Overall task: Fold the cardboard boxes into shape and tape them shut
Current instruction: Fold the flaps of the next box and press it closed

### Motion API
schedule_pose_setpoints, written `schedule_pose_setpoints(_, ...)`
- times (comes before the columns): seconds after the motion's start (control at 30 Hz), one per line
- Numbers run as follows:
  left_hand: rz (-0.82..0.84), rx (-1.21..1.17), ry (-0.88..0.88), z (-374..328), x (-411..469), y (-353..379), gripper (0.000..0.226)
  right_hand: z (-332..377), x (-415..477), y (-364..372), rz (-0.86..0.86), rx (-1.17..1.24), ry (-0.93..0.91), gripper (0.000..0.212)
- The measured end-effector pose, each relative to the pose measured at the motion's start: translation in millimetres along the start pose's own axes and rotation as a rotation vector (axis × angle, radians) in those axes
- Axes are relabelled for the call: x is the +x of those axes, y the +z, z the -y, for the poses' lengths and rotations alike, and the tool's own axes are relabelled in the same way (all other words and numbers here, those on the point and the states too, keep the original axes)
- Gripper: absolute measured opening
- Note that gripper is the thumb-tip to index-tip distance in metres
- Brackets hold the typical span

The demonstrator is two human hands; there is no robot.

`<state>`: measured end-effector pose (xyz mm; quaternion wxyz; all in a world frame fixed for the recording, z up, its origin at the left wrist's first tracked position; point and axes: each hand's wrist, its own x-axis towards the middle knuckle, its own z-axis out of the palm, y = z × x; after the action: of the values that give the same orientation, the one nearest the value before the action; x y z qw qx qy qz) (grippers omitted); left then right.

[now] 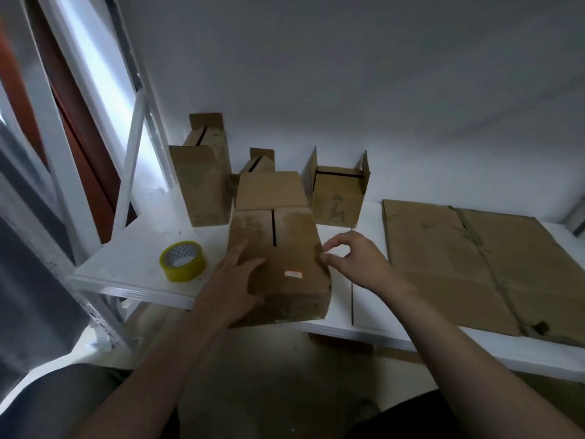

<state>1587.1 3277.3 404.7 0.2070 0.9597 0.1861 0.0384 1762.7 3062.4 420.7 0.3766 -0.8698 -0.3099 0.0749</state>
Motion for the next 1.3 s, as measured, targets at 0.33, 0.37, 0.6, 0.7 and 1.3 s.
schedule_pose_setpoints(0.33, 0.163, 0.171, -0.01, -18.0, 70.0, -10.2, 0.082, -22.2, 140.1, -22.2, -0.008, -0.281, 0.129, 0.032)
schedule_pose_setpoints(0.37, 0.193, 0.177, -0.013, -19.6, 76.7, -10.8, 0.081, -26.5, 153.1, -21.3, -0.007, -0.317, 0.126, 0.036)
schedule_pose_setpoints(0.6, 0.272, 0.236, 0.02, -28.0, 103.4, -14.9, 0.073, -51.4, 233.3, -11.2, 0.038, -0.487, 0.068, 0.078)
schedule_pose_setpoints(0.7, 0.302, 0.225, 0.025, -26.2, 106.7, -17.2, 0.075, -64.3, 240.3, -6.9, 0.143, -0.477, 0.122, 0.063)
schedule_pose_setpoints(1.3, 0.248, 0.159, 0.125, -56.2, 138.3, -0.5, 0.089, -122.0, 130.6, -67.1, -0.148, -0.469, 0.068, 0.031)
